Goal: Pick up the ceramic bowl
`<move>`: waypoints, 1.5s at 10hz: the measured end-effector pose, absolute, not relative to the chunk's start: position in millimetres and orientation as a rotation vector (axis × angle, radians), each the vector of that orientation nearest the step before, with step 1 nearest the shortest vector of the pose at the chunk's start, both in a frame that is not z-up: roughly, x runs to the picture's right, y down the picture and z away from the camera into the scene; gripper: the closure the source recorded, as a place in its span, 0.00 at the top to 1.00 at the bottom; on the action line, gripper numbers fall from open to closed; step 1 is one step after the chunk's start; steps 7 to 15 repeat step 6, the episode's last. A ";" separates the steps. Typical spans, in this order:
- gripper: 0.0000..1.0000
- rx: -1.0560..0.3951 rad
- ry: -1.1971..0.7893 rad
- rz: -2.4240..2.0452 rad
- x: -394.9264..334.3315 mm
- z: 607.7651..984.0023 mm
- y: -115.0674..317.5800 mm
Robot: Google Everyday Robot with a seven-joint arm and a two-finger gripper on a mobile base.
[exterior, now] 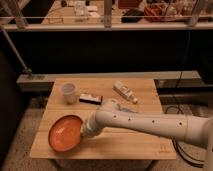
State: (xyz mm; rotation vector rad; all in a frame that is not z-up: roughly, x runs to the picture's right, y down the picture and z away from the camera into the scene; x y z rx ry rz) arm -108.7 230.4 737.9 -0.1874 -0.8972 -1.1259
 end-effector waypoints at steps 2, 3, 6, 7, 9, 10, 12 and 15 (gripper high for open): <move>0.01 -0.180 -0.897 -1.133 -105.3 726.2 221.3; 0.01 -0.176 -0.899 -1.138 -105.5 723.2 218.3; 0.01 -0.172 -0.901 -1.144 -106.6 713.6 210.8; 0.01 -0.172 -0.901 -1.144 -106.6 713.6 210.8; 0.01 -0.172 -0.901 -1.144 -106.6 713.6 210.8; 0.01 -0.172 -0.901 -1.144 -106.6 713.6 210.8; 0.01 -0.172 -0.901 -1.144 -106.6 713.6 210.8; 0.01 -0.172 -0.901 -1.144 -106.6 713.6 210.8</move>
